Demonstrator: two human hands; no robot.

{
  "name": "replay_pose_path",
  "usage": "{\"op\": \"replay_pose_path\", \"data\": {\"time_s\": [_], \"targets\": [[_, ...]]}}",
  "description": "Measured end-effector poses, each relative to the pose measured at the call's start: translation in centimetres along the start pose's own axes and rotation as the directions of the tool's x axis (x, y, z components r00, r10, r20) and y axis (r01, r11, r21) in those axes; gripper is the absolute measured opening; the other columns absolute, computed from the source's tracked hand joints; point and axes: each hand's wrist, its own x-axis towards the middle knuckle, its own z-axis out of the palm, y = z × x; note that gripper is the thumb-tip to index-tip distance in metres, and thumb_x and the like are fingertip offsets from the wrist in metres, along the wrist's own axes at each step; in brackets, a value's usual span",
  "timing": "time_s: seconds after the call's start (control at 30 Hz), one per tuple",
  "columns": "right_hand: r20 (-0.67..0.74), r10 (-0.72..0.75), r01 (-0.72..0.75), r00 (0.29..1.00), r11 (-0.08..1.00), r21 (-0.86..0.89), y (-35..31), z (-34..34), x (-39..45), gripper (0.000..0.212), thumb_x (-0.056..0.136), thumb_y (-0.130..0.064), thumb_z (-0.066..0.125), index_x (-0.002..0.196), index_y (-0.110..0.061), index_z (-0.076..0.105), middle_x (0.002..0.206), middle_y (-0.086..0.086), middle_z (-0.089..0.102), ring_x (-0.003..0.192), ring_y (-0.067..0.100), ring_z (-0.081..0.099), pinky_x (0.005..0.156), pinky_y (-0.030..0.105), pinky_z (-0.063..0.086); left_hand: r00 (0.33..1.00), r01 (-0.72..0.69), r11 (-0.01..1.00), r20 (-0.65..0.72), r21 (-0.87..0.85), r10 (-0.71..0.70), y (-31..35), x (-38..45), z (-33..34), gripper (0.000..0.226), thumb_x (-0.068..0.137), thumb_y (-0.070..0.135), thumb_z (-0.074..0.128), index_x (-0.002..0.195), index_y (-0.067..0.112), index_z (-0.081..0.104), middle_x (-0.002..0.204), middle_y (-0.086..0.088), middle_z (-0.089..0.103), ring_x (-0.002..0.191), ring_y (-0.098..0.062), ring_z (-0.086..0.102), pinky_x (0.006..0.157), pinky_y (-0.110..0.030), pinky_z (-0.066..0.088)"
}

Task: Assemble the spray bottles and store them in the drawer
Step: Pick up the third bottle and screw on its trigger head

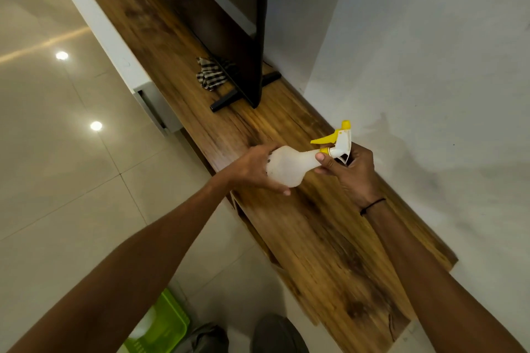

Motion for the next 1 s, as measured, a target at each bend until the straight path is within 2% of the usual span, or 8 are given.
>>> {"op": "replay_pose_path", "data": {"time_s": [0.13,0.23,0.4,0.53,0.67,0.77,0.87,1.0], "targets": [[-0.067,0.016,-0.014,0.998,0.999,0.034,0.5,0.5,-0.4,0.027,0.091,-0.012,0.081,0.114,0.0,0.074,0.113,0.009,0.08,0.107,0.031,0.077,0.074,0.041,0.068,0.939,-0.072,0.984,-0.322,0.164,0.122,1.2,-1.1,2.2,0.104,0.06,0.05,0.099,0.145,0.018,0.05,0.14,0.0,0.056,0.127,-0.018,0.054,0.091,-0.037,0.062],[-0.036,0.02,-0.018,0.999,0.999,0.045,0.0,1.2,-1.0,0.014,0.092,-0.006,0.079,0.105,-0.012,0.079,0.112,0.007,0.08,0.108,0.029,0.077,0.073,0.036,0.068,0.887,-0.064,0.98,-0.439,0.189,0.142,1.5,-2.6,3.3,0.1,0.061,0.048,0.1,0.143,0.012,0.055,0.135,-0.005,0.06,0.122,-0.016,0.054,0.085,-0.036,0.063],[0.041,-0.047,0.047,0.998,0.999,-0.006,-1.6,3.2,-2.2,0.017,0.091,-0.011,0.081,0.098,-0.026,0.082,0.107,0.003,0.082,0.103,0.022,0.079,0.07,0.033,0.067,0.825,-0.026,0.99,-0.557,0.138,0.1,1.4,-6.1,4.6,0.094,0.063,0.047,0.1,0.136,0.004,0.061,0.133,-0.012,0.065,0.119,-0.025,0.064,0.089,-0.034,0.062],[0.162,-0.094,0.111,0.982,0.989,-0.1,-2.0,7.6,-3.8,0.014,0.087,-0.028,0.085,0.1,-0.032,0.081,0.104,-0.008,0.082,0.098,0.015,0.079,0.07,0.027,0.066,0.776,0.038,0.997,-0.631,0.065,0.011,-0.2,-11.4,4.7,0.096,0.061,0.056,0.097,0.137,0.01,0.059,0.133,-0.004,0.065,0.115,-0.015,0.065,0.088,-0.009,0.051],[0.301,-0.025,0.094,0.953,0.972,-0.217,-0.2,13.3,-5.2,0.026,0.086,-0.032,0.085,0.108,-0.018,0.08,0.107,-0.006,0.081,0.101,0.016,0.078,0.079,0.044,0.067,0.724,0.155,0.987,-0.676,-0.032,-0.135,-2.7,-17.6,4.8,0.097,0.06,0.057,0.098,0.137,0.017,0.057,0.133,0.003,0.065,0.114,-0.016,0.067,0.088,-0.003,0.045],[0.379,-0.038,0.166,0.925,0.936,-0.311,1.3,17.5,-7.0,0.03,0.086,-0.037,0.085,0.11,-0.021,0.079,0.106,-0.01,0.08,0.1,0.013,0.075,0.089,0.043,0.064,0.679,0.234,0.967,-0.694,-0.105,-0.24,-5.1,-22.0,5.4,0.098,0.06,0.061,0.097,0.138,0.023,0.053,0.134,0.008,0.063,0.113,-0.013,0.067,0.09,-0.001,0.043],[0.456,-0.031,0.215,0.889,0.909,-0.357,3.2,21.0,-9.0,0.033,0.085,-0.036,0.086,0.108,-0.013,0.078,0.105,0.002,0.078,0.097,0.025,0.073,0.084,0.052,0.062,0.626,0.303,0.938,-0.707,-0.166,-0.327,-7.5,-25.9,6.7,0.1,0.059,0.066,0.094,0.14,0.027,0.05,0.136,0.011,0.062,0.113,-0.012,0.067,0.089,-0.013,0.051],[0.563,-0.026,0.345,0.826,0.814,-0.468,6.0,25.3,-12.3,0.042,0.083,-0.041,0.087,0.093,-0.004,0.069,0.088,0.008,0.066,0.078,0.026,0.064,0.068,0.049,0.055,0.593,0.302,0.905,-0.685,-0.299,-0.424,-10.2,-31.5,9.3,0.105,0.06,0.056,0.099,0.146,0.023,0.048,0.143,0.007,0.059,0.125,-0.013,0.065,0.096,-0.036,0.059]]}}
